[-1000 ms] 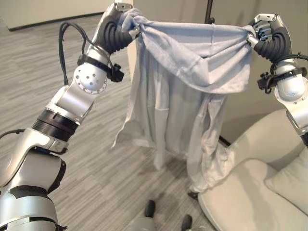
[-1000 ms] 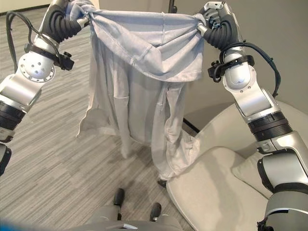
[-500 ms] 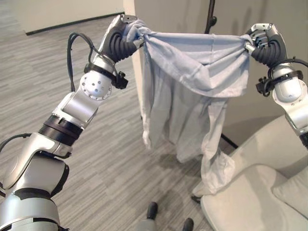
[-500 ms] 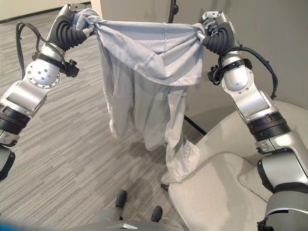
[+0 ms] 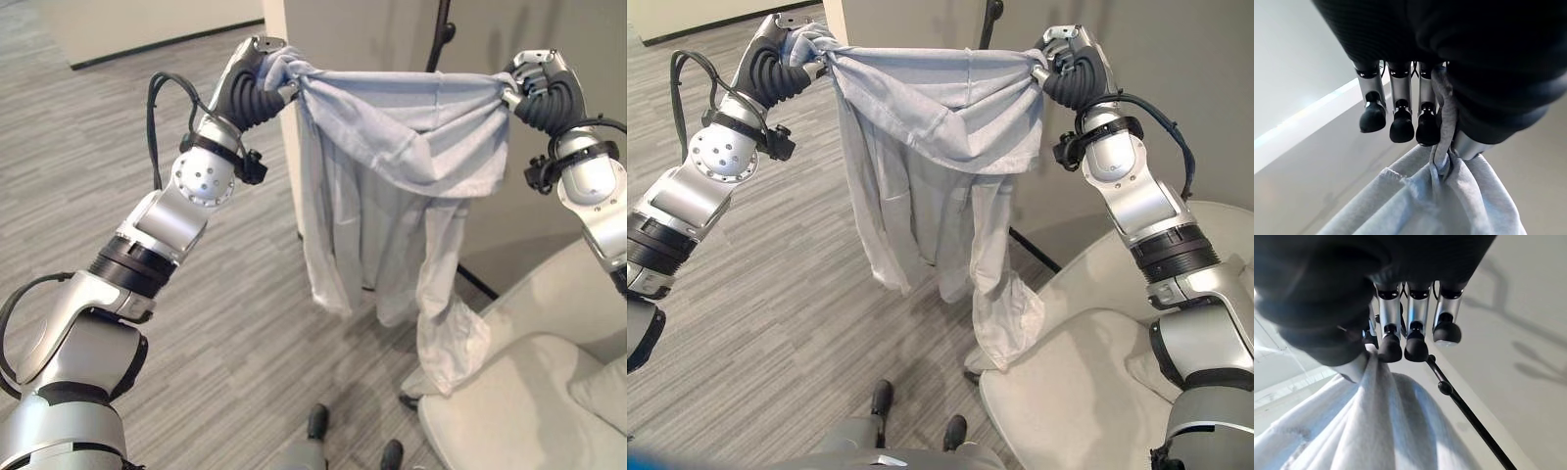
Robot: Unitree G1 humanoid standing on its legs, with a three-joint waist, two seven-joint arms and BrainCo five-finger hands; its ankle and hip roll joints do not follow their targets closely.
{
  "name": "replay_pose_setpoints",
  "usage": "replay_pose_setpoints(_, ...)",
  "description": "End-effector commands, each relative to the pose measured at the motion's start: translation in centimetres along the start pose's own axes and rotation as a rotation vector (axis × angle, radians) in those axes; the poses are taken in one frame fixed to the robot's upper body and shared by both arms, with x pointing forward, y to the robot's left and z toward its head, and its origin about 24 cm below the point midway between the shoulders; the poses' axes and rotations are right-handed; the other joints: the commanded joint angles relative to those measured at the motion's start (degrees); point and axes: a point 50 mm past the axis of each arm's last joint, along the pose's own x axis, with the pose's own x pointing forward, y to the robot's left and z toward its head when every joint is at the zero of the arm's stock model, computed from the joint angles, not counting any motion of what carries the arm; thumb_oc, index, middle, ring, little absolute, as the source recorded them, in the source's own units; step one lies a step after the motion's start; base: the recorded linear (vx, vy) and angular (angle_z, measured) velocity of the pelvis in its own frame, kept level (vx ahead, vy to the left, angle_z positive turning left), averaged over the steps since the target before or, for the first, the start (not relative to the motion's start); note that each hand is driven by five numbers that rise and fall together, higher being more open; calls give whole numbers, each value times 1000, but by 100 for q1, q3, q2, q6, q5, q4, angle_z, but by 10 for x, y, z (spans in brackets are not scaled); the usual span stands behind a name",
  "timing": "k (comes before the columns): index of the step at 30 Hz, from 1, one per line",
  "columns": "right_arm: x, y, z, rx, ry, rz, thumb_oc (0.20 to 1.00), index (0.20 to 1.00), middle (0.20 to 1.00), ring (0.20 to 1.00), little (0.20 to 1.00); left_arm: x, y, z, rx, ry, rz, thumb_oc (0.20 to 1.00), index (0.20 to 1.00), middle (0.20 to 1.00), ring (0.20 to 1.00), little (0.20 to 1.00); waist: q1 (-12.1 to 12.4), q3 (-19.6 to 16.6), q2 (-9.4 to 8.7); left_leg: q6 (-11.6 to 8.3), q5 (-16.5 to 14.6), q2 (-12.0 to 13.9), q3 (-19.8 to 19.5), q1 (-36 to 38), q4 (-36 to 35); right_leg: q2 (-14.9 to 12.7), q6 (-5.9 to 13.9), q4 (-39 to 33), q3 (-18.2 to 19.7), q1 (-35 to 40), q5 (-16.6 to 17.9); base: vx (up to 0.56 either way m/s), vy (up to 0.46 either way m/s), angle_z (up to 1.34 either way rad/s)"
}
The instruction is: Hang the clothes on the sofa on the clothes rack.
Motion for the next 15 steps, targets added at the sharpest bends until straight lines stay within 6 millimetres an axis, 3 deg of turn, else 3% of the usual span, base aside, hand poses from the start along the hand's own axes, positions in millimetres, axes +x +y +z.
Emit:
replay_pose_setpoints(1, 10, -31, 3, -42, 2, -151, 200, 200, 200, 200, 200, 13, 45, 3, 47, -10, 182, 200, 200, 200, 200, 200, 197, -454, 31, -99, -625, -95, 299, 159, 59, -205, 614, 583, 121, 137, -587, 117, 184, -21)
replay_pose_setpoints(2, 10, -31, 2, -43, 4, -154, 200, 200, 200, 200, 200, 14, 46, 4, 49, -13, 184, 200, 200, 200, 200, 200, 201, -435, 57, -43, -671, -109, 313, 206, 72, -281, 656, 889, 115, 62, -595, 109, 174, -26)
replay_pose_setpoints(3, 11, -31, 2, -49, 10, -153, 200, 200, 200, 200, 200, 16, 49, 8, 55, -24, 192, 200, 200, 200, 200, 200, 192, -358, 104, 65, -746, -157, 308, 342, 90, -422, 748, 1645, 186, -223, -533, 104, 178, -17)
replay_pose_setpoints(4, 11, -31, 2, -49, 10, -154, 200, 200, 200, 200, 200, 16, 49, 8, 55, -24, 192, 200, 200, 200, 200, 200, 200, -350, 96, 72, -747, -169, 317, 341, 92, -441, 756, 1712, 202, -257, -563, 87, 179, -19)
replay_pose_setpoints(5, 12, -33, 4, -50, 7, -158, 200, 200, 200, 200, 200, 17, 50, 9, 58, -26, 197, 200, 200, 200, 200, 200, 147, -268, 118, 161, -785, -219, 332, 419, 107, -533, 820, 2199, 280, -449, -324, 40, 118, -13)
replay_pose_setpoints(9, 12, -37, 3, -36, 6, -177, 200, 200, 200, 200, 200, 17, 55, 9, 69, -26, 207, 200, 200, 200, 200, 200, 34, -131, 272, 282, -899, -195, 240, 678, 91, -559, 741, 3373, 440, -1019, -148, 99, 111, -6)
replay_pose_setpoints(11, 13, -41, 3, -41, 7, -190, 200, 200, 200, 200, 200, 20, 55, 13, 73, -38, 205, 200, 200, 200, 200, 200, -6, -129, 299, 254, -991, -189, 181, 775, 60, -585, 675, 3144, 418, -1214, -211, 223, -28, 8)
replay_pose_setpoints(13, 15, -52, 7, -52, 0, -214, 200, 200, 200, 200, 200, 25, 49, 18, 66, -55, 192, 200, 200, 200, 200, 200, -157, -67, 291, 163, -1118, -188, 64, 890, 38, -661, 710, 1789, 386, -1356, -79, 316, -177, 22)
replay_pose_setpoints(14, 13, -55, 7, -55, -2, -231, 200, 200, 200, 200, 200, 25, 48, 19, 71, -61, 193, 200, 200, 200, 200, 200, -275, -12, 295, 88, -1219, -146, 29, 1016, 26, -728, 865, 864, 431, -1507, 249, 327, -214, 29)
replay_pose_setpoints(15, 11, -57, 5, -60, 2, -244, 200, 200, 200, 200, 200, 24, 47, 19, 72, -65, 192, 200, 200, 200, 200, 200, -363, 29, 294, 53, -1275, -110, 9, 1104, 22, -738, 931, 584, 509, -1642, 369, 324, -188, 12)
